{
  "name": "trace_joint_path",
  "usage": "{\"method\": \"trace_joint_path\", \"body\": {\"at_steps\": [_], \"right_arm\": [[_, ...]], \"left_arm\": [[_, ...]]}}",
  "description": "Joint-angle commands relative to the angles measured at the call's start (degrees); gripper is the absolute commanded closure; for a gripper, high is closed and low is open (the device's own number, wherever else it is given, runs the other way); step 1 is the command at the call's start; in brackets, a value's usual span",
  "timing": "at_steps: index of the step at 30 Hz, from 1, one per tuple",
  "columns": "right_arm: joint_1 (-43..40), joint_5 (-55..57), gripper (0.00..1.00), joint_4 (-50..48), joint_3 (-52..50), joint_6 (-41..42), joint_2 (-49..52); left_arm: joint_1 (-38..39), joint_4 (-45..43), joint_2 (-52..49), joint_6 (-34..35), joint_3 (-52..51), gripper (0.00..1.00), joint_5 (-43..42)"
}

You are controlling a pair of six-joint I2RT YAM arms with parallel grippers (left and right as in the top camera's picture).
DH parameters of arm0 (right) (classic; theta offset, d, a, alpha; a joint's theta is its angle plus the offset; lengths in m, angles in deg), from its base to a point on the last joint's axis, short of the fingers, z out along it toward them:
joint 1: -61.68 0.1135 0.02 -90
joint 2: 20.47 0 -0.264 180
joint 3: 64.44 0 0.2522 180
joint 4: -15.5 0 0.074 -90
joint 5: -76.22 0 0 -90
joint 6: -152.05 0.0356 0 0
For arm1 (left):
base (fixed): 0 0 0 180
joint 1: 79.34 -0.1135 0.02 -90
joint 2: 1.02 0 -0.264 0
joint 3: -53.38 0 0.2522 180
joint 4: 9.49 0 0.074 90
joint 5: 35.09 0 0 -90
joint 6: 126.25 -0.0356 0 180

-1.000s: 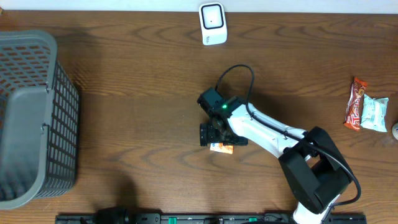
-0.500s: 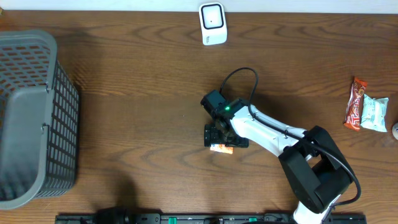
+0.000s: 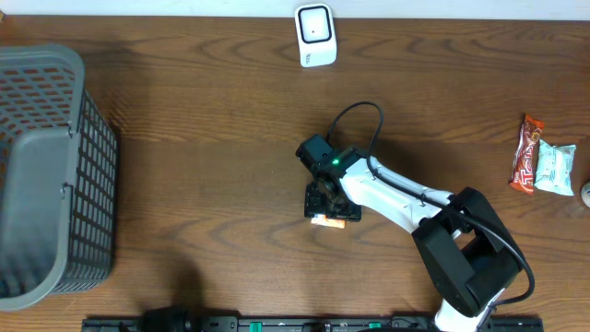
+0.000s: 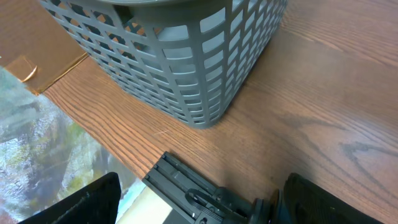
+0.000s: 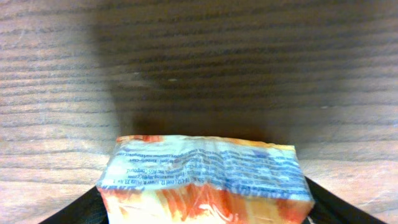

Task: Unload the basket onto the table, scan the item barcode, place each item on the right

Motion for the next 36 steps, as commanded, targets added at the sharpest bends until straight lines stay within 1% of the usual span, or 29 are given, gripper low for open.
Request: {"method": "trace_joint_path", "body": {"at_steps": [1, 3, 7, 11, 12, 14, 20, 24, 28, 34, 36], "right_arm": [[0.28, -4.00, 0.32, -0.35, -0.92, 0.79, 0.76], [0.11, -4.74, 0.34, -0.28, -0.76, 0.79, 0.76], [-1.09, -7.06, 0.36, 0.09, -0.20, 0.35, 0.76], [-3.61, -16.06, 0.36, 0.09, 0.46, -4.00, 0.74], [-5.01, -20.70, 0.36, 0.13, 0.68, -5.88, 0.74], [-6.97, -26.16, 0.36, 0.09, 0.79, -7.74, 0.74], [-14.62, -41.29, 0.35, -0.90, 0.79, -10.86, 0.74], [-19.50, -49.68, 0.32, -5.77, 0.79, -10.82, 0.74], [-23.28, -54.01, 0.30, -10.10, 0.79, -9.14, 0.74], [-25.92, -63.36, 0.32, -12.59, 0.79, -7.69, 0.74], [-26.21, -64.30, 0.32, -13.62, 0.79, -6.69, 0.74]], "left_arm": [[-0.20, 4.46, 0.00, -0.07, 0.02, 0.16, 0.55], [-0.20, 4.46, 0.00, -0.07, 0.02, 0.15, 0.55], [-0.20, 4.46, 0.00, -0.07, 0.02, 0.16, 0.55], [-0.20, 4.46, 0.00, -0.07, 0.02, 0.16, 0.55], [-0.20, 4.46, 0.00, -0.07, 0.02, 0.16, 0.55], [-0.20, 4.46, 0.00, -0.07, 0.02, 0.16, 0.55], [-0.20, 4.46, 0.00, -0.07, 0.02, 0.16, 0.55], [-0.20, 4.46, 0.00, -0.07, 0.02, 0.16, 0.55], [-0.20, 4.46, 0.00, -0.07, 0.02, 0.16, 0.55], [-0.20, 4.46, 0.00, -0.07, 0.02, 0.16, 0.55], [-0.20, 4.46, 0.00, -0.07, 0.02, 0.16, 0.55]]}}
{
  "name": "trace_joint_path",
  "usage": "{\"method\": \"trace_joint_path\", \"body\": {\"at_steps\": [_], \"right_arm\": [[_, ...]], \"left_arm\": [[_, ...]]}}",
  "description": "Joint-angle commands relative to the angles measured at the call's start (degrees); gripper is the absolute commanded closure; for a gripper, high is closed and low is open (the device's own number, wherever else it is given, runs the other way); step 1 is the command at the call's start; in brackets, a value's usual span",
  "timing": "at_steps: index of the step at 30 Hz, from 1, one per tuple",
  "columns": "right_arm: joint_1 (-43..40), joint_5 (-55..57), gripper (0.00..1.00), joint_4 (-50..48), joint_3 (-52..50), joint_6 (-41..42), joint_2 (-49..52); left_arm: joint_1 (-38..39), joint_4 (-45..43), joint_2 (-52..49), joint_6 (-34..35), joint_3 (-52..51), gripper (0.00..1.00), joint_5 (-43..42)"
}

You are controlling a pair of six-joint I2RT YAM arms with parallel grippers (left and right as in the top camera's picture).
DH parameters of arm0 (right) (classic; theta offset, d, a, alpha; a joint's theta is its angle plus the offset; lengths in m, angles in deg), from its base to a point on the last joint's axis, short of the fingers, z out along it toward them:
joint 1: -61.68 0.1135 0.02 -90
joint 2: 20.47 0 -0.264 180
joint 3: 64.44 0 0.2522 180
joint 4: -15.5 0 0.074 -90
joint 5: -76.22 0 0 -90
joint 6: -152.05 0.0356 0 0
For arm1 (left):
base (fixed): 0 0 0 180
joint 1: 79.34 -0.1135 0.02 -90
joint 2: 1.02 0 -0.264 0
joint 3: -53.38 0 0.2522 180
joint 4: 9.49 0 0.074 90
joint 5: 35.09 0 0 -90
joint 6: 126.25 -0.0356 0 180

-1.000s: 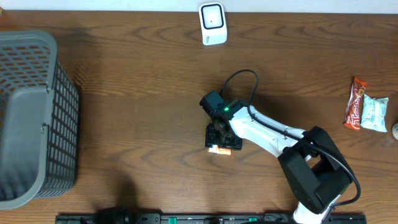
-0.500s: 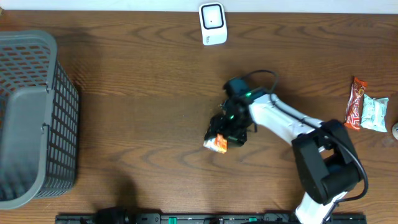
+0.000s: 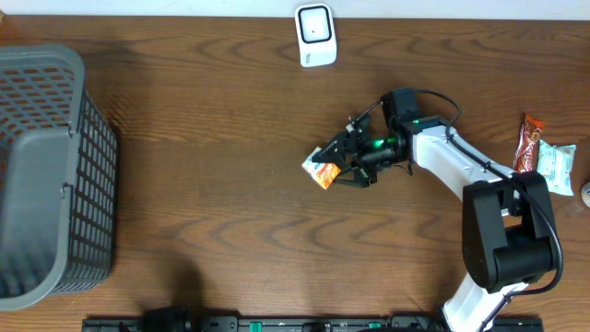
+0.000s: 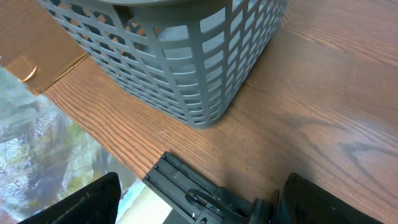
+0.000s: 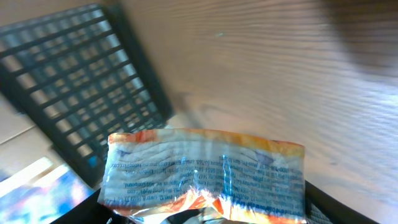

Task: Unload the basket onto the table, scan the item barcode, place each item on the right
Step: 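Lift the orange box and carry it toward the white scanner, then hold the orange box barcode against the white scanner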

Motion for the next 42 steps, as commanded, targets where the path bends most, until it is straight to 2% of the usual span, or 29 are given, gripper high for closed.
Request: {"method": "trace_joint_path", "body": {"at_steps": [1, 5, 15, 18, 22, 24, 36, 42], "right_arm": [[-0.66, -7.50, 0.33, -1.22, 0.68, 1.73, 0.68], [-1.29, -7.26, 0.37, -1.01, 0.66, 1.66, 0.70], [-1.22, -6.01, 0.35, -0.26, 0.66, -1.31, 0.70], [-1.22, -9.35, 0.36, -0.70, 0.66, -1.33, 0.70], [-1.22, -17.35, 0.41, -6.78, 0.66, -0.50, 0.70], [-1.22, -18.36, 0.47, -11.15, 0.66, 1.33, 0.70], [-0.44, -8.13, 0.52, -35.19, 0.70, 3.06, 0.63], [1.95, 10.97, 0.53, -37.40, 3.52, 2.14, 0.61]], "left_arm": [[-0.20, 4.46, 0.00, -0.07, 0.02, 0.16, 0.55], [-0.20, 4.46, 0.00, -0.07, 0.02, 0.16, 0.55], [-0.20, 4.46, 0.00, -0.07, 0.02, 0.16, 0.55], [-0.20, 4.46, 0.00, -0.07, 0.02, 0.16, 0.55], [-0.20, 4.46, 0.00, -0.07, 0.02, 0.16, 0.55], [-0.20, 4.46, 0.00, -0.07, 0.02, 0.16, 0.55], [-0.20, 4.46, 0.00, -0.07, 0.02, 0.16, 0.55], [-0.20, 4.46, 0.00, -0.07, 0.02, 0.16, 0.55]]}}
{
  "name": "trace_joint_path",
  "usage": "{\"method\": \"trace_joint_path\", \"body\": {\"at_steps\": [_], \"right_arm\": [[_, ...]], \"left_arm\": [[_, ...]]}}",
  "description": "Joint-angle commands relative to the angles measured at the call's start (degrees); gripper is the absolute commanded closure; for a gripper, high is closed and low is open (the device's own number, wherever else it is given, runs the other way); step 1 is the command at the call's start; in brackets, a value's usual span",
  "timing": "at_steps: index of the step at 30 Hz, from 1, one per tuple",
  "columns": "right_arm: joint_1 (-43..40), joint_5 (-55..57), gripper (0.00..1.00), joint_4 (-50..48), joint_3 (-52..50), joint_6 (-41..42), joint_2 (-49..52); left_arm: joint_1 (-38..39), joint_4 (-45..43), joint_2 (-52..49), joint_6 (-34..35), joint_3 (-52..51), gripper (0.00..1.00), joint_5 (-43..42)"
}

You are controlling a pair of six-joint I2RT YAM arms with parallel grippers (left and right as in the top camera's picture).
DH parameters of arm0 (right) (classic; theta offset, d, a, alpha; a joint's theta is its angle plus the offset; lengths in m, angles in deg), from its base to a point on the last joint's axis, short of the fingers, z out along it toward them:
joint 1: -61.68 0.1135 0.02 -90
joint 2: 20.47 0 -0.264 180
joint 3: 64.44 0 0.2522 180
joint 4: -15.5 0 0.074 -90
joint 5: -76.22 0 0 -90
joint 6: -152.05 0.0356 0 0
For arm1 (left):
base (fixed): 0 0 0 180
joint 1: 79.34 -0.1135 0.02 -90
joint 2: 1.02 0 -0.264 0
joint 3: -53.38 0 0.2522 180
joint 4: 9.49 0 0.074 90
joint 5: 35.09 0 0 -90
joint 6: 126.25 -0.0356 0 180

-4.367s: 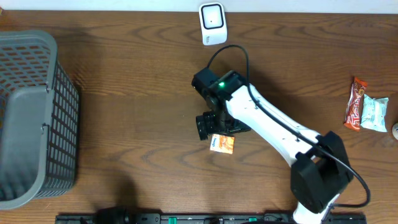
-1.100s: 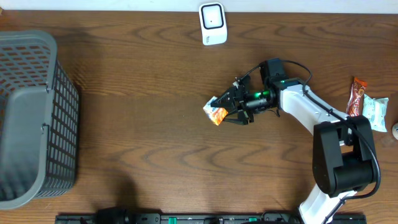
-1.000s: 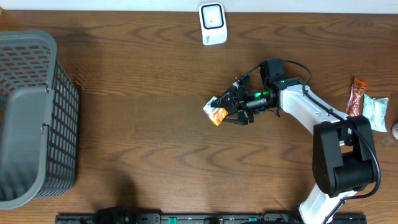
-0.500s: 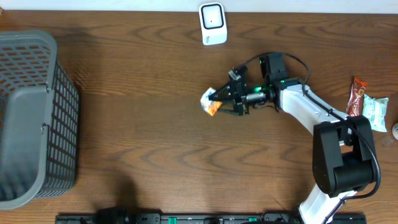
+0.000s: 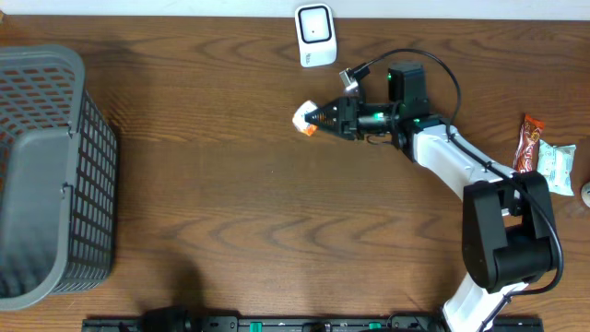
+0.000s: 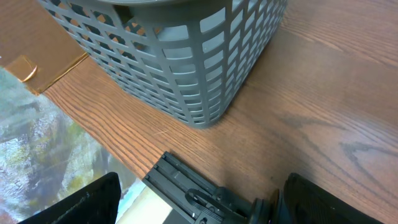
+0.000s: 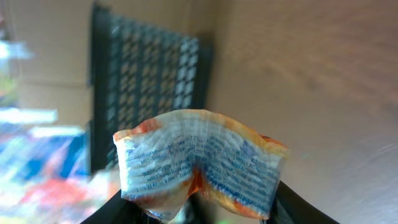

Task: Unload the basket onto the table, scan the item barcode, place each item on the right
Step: 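Hold the orange box barcode against the white scanner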

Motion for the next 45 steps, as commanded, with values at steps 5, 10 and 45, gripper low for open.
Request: {"method": "trace_joint_path", "body": {"at_steps": [5, 10, 45], "right_arm": [[2.69, 28.72, 0.54, 5.46, 8.50, -6.25, 0.61], [6.29, 49.83, 0.55, 9.33, 14.93, -12.96, 0.61], [9.33, 77.50, 0.58, 5.38, 64.26, -31.45, 43.69]], "left_arm": [[-0.20, 4.46, 0.00, -0.07, 0.02, 0.16, 0.55], [-0.20, 4.46, 0.00, -0.07, 0.02, 0.16, 0.55], [-0.20, 4.46, 0.00, -0.07, 0.02, 0.16, 0.55]]}}
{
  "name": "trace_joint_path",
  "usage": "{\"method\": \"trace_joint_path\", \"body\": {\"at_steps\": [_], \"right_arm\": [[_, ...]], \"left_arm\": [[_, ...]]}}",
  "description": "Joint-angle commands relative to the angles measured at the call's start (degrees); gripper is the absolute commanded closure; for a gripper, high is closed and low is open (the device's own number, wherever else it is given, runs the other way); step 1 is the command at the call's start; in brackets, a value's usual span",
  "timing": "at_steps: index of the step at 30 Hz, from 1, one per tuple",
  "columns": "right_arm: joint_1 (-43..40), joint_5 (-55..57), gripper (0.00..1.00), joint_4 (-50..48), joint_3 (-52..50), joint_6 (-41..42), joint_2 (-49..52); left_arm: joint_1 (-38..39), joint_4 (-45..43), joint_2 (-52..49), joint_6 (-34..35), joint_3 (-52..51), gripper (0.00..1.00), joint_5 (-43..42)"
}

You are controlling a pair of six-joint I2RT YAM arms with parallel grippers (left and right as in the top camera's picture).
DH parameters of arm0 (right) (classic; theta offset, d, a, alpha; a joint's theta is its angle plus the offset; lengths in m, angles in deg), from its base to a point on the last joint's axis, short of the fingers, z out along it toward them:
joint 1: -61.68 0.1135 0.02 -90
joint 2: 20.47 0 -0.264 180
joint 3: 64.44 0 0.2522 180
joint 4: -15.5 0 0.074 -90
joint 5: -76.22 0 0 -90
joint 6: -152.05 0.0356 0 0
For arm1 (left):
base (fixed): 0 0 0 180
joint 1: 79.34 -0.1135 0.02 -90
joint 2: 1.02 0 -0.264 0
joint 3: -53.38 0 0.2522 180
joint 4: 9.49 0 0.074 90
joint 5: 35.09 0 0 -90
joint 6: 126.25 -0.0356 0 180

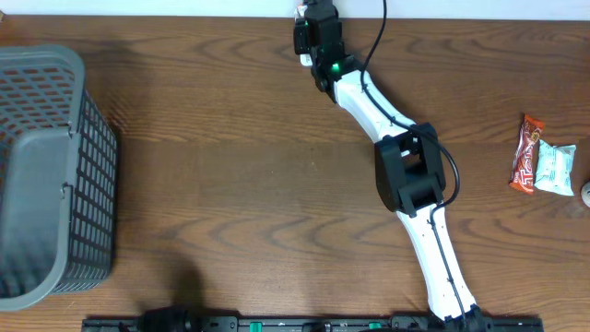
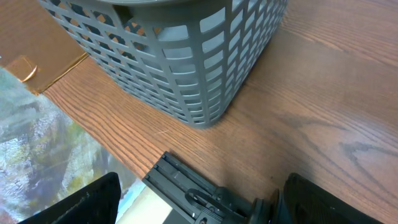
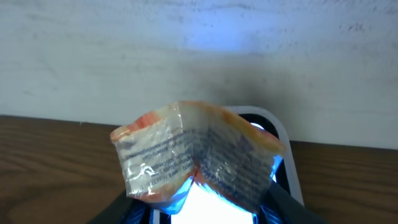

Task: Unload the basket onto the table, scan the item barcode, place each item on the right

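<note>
In the right wrist view my right gripper (image 3: 202,202) is shut on a crinkled orange-and-white snack packet (image 3: 186,155), printed side toward the camera. The packet hangs right in front of the white barcode scanner (image 3: 290,158), which stands against the back wall. The scanner's window glows blue-white behind and below the packet. Overhead, the right gripper (image 1: 313,32) reaches to the table's far edge and covers both scanner and packet. My left gripper (image 2: 199,208) is open with nothing between its fingers, low at the table's front edge.
A grey slatted basket (image 1: 46,175) stands at the left end of the table, close to the left gripper (image 2: 168,56). Two more snack packets, one brown-orange (image 1: 527,152) and one pale green (image 1: 556,168), lie at the far right.
My right gripper, holding the packet, has moved from just below and right of the scanner up to it. The packet is now in front of the lit window. The left arm has not moved.
My right gripper was shut on the packet down at the table's middle. Then it held the packet raised, right of centre and turned sideways. Then it was nearer the scanner, and now it holds the packet at the glowing window. The left gripper stayed open by the basket.
</note>
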Motion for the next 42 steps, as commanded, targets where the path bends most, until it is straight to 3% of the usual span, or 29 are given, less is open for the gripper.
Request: {"method": "trace_joint_path", "body": {"at_steps": [1, 9, 16, 25, 32, 36, 39, 42], "right_arm": [[-0.26, 1.79, 0.58, -0.61, 1.77, -0.98, 0.59], [-1.49, 3.28, 0.59, 2.01, 1.77, -0.96, 0.59], [-1.36, 3.23, 0.60, 10.82, 2.05, -1.14, -2.47], [-1.77, 3.06, 0.59, 38.07, 2.05, -0.48, -15.93], [-6.27, 4.26, 0.70, 61.18, 2.05, 6.45, -25.86], [-8.50, -7.65, 0.37, 72.13, 2.05, 10.86, -27.52], [-8.28, -14.21, 0.26, 74.93, 0.76, 17.00, -26.47], [-6.78, -17.00, 0.12, 69.99, -2.86, 17.38, -24.68]], "left_arm": [[-0.20, 4.46, -0.02, -0.07, 0.02, 0.16, 0.55], [-0.20, 4.46, -0.02, -0.07, 0.02, 0.16, 0.55], [-0.20, 4.46, -0.02, -0.07, 0.02, 0.16, 0.55], [-0.20, 4.46, -0.02, -0.07, 0.02, 0.16, 0.55], [-0.20, 4.46, -0.02, -0.07, 0.02, 0.16, 0.55], [-0.20, 4.46, -0.02, -0.07, 0.02, 0.16, 0.55], [-0.20, 4.46, -0.02, -0.07, 0.02, 0.16, 0.55], [-0.20, 4.46, -0.02, -0.07, 0.02, 0.16, 0.55]]}}
